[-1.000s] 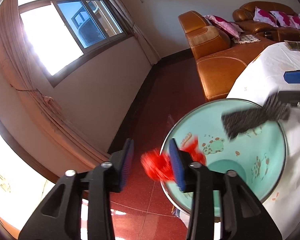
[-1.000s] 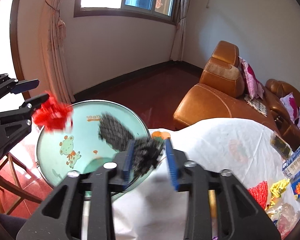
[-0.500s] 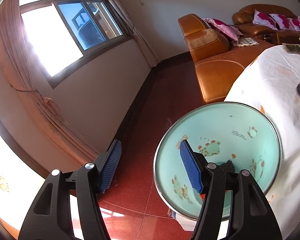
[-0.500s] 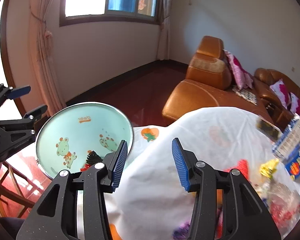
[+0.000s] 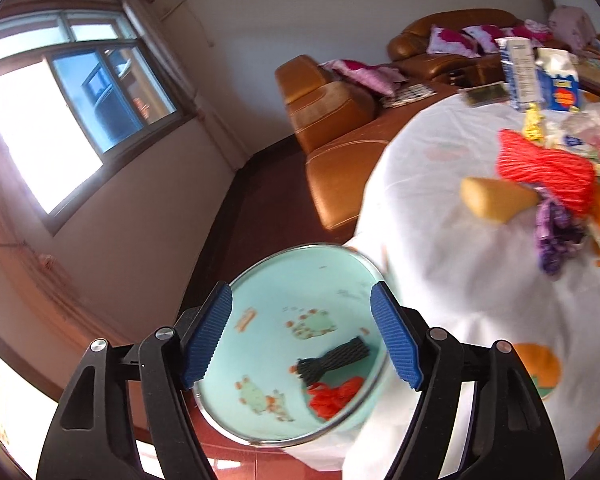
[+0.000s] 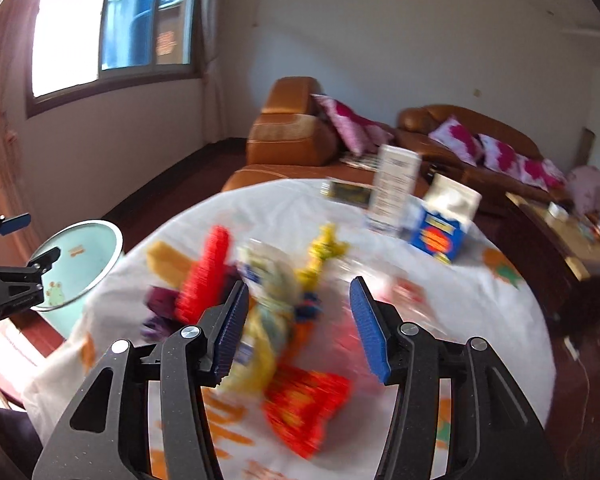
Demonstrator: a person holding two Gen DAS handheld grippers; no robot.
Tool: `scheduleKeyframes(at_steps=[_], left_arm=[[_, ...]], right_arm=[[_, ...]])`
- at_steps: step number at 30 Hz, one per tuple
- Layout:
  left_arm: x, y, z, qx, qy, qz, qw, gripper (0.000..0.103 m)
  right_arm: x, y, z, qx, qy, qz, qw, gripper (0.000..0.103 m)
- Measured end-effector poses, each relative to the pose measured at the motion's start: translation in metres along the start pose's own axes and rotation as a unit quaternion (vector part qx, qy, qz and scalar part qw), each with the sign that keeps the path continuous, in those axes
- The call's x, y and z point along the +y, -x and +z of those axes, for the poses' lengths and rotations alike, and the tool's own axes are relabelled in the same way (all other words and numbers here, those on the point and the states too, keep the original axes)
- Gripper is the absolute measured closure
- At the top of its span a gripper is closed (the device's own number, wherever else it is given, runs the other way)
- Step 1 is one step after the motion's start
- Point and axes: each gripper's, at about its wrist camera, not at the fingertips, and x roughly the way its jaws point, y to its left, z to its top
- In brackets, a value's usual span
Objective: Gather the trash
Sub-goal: 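Move the left tool back to the table and grasp the purple wrapper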
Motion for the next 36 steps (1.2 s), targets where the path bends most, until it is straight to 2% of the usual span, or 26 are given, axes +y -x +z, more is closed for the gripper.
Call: scheduleKeyframes(at_steps=[9,19,26,28,31,32,34,36], left_arm=[[-0.063,0.014,0.023,-0.02,-0.025,-0.059,0.9978,0.03],[-0.107,0.016,0.044,-0.021,-0.015,-0.102,0.9945,0.03],[-0.13,-0.007,0.045,0.007,-0.017,-0.116,0.993,0.031],[-0.129,-0.014,0.046,0.018,-0.011,-0.125,0.9919,0.04],[-0.128,-0.02,0.046,0.03,-0.004,-0.152,0.9879,0.061],[-0.129,-0.02,0.046,0.031,-0.008,-0.161,0.9864,0.078],[-0.129,-0.018,0.046,0.025,-0.013,-0.169,0.9853,0.086],[-0.128,-0.012,0.047,0.016,-0.021,-0.169,0.9852,0.09]], right_arm=[[-0.064,0.014,-0.041,0.008,-0.059,-0.057,0.997,0.046],[-0.085,0.027,-0.061,-0.009,-0.085,-0.073,0.994,0.04],[-0.088,0.019,-0.075,0.003,-0.095,-0.069,0.993,0.038],[-0.088,0.018,-0.077,0.004,-0.094,-0.068,0.993,0.036],[-0.086,0.018,-0.079,0.004,-0.092,-0.067,0.994,0.034],[-0.085,0.017,-0.08,0.004,-0.091,-0.066,0.994,0.034],[-0.085,0.016,-0.081,0.006,-0.091,-0.065,0.994,0.034],[-0.084,0.015,-0.081,0.008,-0.091,-0.063,0.994,0.034]])
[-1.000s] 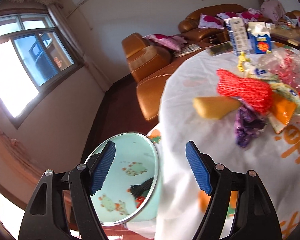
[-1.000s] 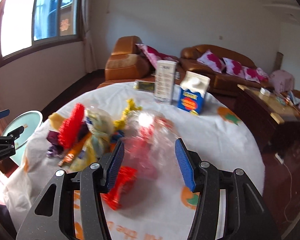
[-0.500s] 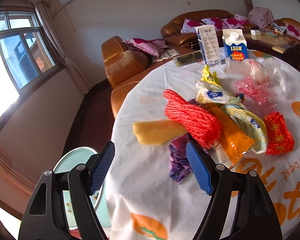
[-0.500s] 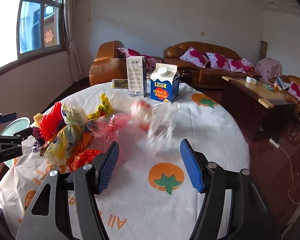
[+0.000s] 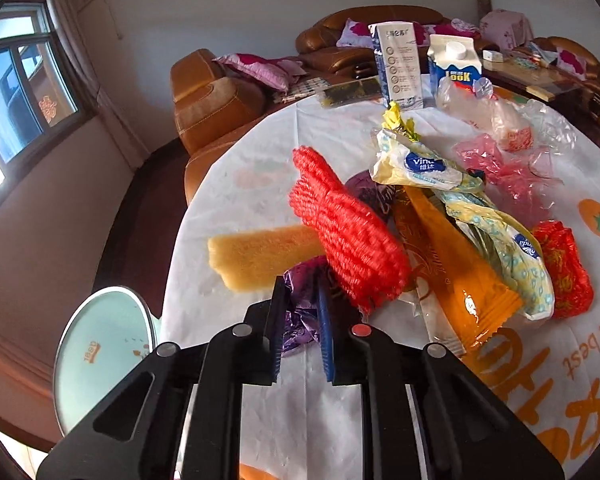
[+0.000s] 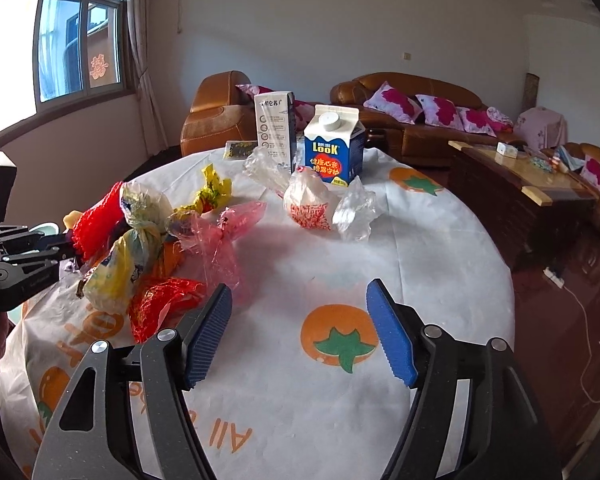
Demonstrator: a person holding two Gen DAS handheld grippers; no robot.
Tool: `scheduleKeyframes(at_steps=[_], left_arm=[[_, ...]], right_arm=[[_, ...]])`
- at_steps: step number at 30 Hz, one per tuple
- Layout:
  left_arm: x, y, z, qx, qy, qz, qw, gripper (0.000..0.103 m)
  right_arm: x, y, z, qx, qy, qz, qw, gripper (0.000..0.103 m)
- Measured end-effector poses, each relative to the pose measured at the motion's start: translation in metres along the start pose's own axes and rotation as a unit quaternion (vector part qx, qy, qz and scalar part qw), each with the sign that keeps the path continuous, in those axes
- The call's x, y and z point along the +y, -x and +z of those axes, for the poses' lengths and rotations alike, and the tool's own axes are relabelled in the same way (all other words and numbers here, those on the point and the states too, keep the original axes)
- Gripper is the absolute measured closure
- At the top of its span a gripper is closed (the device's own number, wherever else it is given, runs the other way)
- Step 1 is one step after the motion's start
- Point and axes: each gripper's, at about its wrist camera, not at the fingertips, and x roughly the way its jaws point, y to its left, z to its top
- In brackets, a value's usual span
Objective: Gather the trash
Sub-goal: 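Move the left tool back to the table and grasp the purple wrapper, then grasp the clear plastic bag with the right tool while the left tool holds the purple wrapper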
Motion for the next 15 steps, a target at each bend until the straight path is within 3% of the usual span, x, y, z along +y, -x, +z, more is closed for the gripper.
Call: scheduleKeyframes(at_steps=[9,15], left_arm=[[0.011,0.043,0.008,-0.071,-0.035,0.056,0.9953,0.091],[0.01,0.056,0.009,-0.097,-0.062,0.086,0.9896,0.091]], right_arm=[[0.002,-0.001,-0.002,0.003,0.001,-0.004,1.0,0.033],[0.001,-0.006,-0.004,0.008,0.003,-0.008,1.0,0.033]])
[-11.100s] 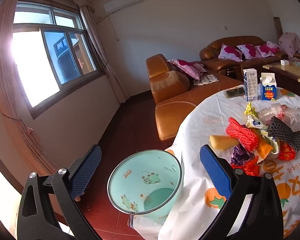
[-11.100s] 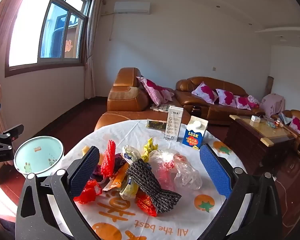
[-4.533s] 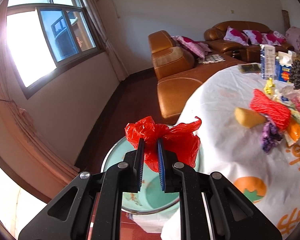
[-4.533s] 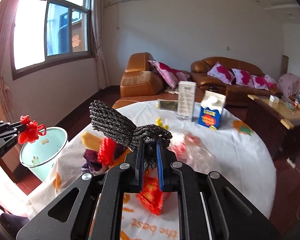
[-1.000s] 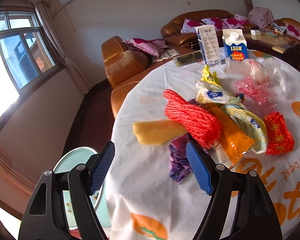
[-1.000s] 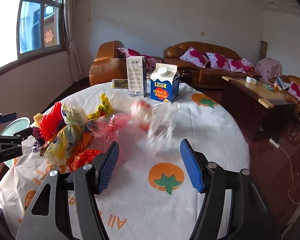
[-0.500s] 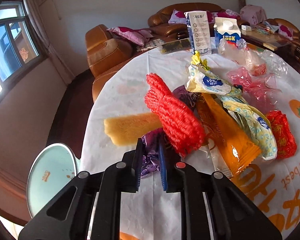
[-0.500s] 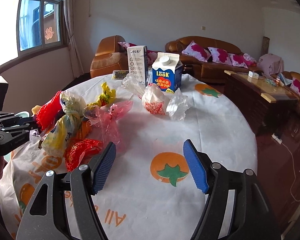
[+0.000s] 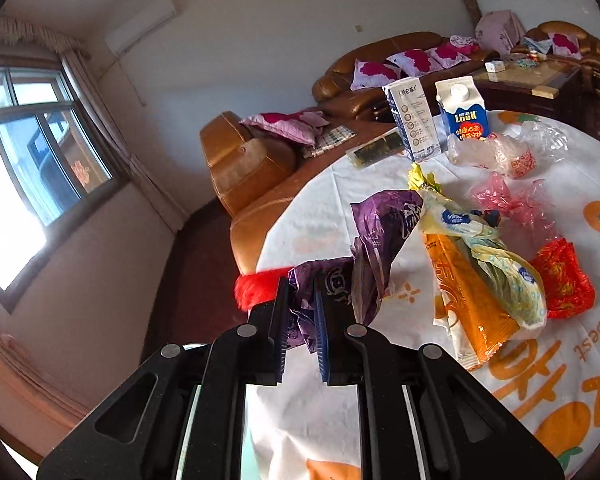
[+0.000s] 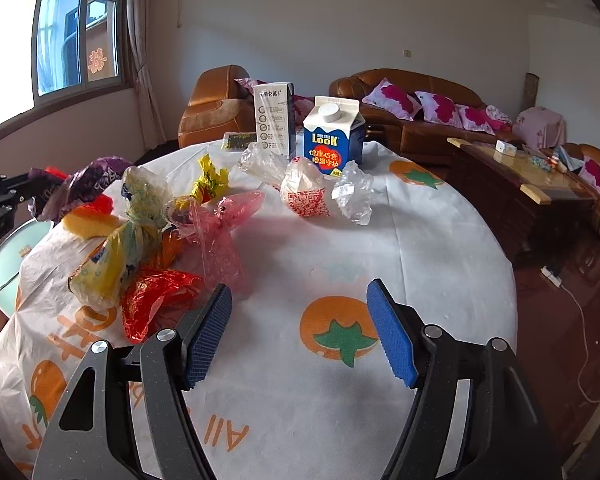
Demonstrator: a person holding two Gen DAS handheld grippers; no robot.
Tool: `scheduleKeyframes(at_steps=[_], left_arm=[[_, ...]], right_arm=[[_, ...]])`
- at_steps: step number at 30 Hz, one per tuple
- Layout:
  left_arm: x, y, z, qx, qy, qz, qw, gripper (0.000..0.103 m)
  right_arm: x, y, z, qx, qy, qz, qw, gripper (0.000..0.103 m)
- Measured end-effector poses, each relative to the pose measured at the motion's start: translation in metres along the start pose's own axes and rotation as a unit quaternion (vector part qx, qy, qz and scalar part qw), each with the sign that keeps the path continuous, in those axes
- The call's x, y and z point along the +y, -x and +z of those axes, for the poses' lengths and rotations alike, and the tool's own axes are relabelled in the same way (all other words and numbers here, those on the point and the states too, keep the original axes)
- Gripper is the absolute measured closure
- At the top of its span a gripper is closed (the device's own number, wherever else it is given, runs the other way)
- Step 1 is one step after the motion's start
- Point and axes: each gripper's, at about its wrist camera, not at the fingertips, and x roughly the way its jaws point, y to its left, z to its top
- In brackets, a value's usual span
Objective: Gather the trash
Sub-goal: 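Grasp the clear plastic bag with the right tool while the left tool holds the purple wrapper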
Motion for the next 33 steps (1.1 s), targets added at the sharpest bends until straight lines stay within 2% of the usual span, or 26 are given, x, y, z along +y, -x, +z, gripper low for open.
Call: scheduleKeyframes(at_steps=[9,16,21,25,28,30,31,32,33], left_arm=[[0.001,0.024,0.018,-0.04,0.013,-0.008,0.9991,0.091],[0.01,0.023,0.029,-0.051,0.008,0.026,0.9983,0.091],[0.038,0.006,0.021,-0.028,0.024,0.05,0.9981,0.091],[0.055,-0.001,0.009,-0.015,0.03,0.059,0.9977,0.091],[0.063,-0.007,0.001,-0.004,0.033,0.061,0.9976,0.091],[0.066,-0.01,-0.003,0.002,0.035,0.06,0.9976,0.091],[0.067,-0.011,-0.004,0.004,0.036,0.059,0.9976,0.091],[0.068,-0.013,-0.006,0.007,0.038,0.058,0.9976,0.091],[0.069,-0.013,-0.008,0.008,0.038,0.059,0.9975,0.091]], right_arm=[[-0.028,0.003,0.02,-0.018,-0.042,-0.033,0.998,0.033],[-0.037,-0.024,0.058,-0.021,-0.084,-0.033,0.996,0.034],[-0.039,-0.064,0.085,0.009,-0.094,-0.039,0.995,0.034],[-0.052,-0.098,0.088,0.048,-0.114,-0.042,0.991,0.034],[-0.049,-0.115,0.083,0.069,-0.108,-0.024,0.991,0.034],[-0.049,-0.121,0.082,0.078,-0.107,-0.011,0.991,0.041],[-0.049,-0.123,0.082,0.083,-0.108,-0.003,0.991,0.057],[-0.048,-0.126,0.083,0.09,-0.105,-0.003,0.99,0.065],[-0.047,-0.129,0.083,0.096,-0.104,0.004,0.99,0.069]])
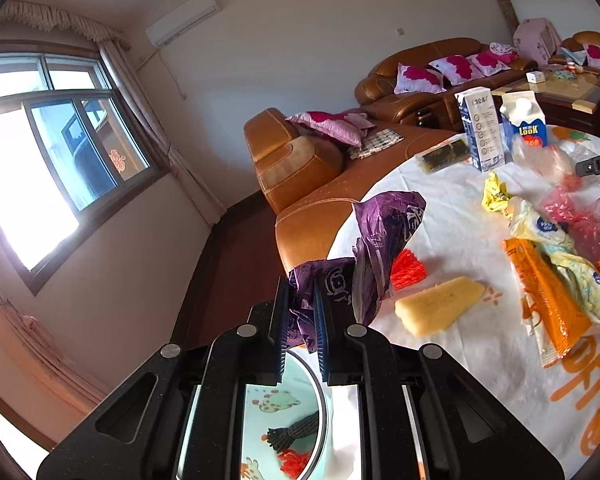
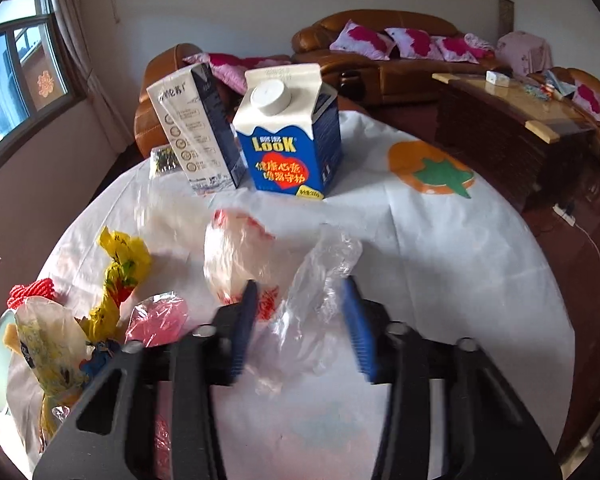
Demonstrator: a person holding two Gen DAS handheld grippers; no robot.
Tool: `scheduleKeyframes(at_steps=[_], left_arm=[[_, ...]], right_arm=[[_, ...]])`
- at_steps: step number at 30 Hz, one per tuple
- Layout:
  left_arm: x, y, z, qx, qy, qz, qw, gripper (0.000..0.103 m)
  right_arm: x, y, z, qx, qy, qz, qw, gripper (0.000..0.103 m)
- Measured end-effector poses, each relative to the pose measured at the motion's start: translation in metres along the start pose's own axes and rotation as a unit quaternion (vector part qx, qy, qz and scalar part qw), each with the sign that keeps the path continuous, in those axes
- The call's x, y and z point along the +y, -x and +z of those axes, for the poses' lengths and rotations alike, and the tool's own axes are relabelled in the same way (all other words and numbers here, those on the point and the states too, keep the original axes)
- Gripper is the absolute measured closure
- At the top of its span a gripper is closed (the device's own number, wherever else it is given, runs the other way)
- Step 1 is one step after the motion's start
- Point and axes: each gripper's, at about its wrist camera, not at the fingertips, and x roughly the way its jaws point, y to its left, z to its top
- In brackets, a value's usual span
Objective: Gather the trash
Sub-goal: 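Grasp the clear plastic bag with the right tool while the left tool holds the purple wrapper, then carry the purple wrapper and clear plastic bag over the bin with both tools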
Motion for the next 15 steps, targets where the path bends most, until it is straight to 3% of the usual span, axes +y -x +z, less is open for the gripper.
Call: scheduleKeyframes(at_steps=[2,6,15], left_arm=[[0.001,-0.001,-0.002,0.002,0.003,0.0,1.0,0.091],[0.004,-0.002,-0.003,0.005,0.005,0.001,1.0,0.091],[0.021,0.001,-0.005,0.006,0.014,0.016,0.9998,0.091]], right_arm=[[0.004,-0.006,0.0,0.012,0.006,0.003,1.0,0.083],[0.008,-0.008,0.001,0.012,0.013,0.007,1.0,0.098],[0.024,0.031,0.005,-0.047,0.043,0.012,0.998,0.1]])
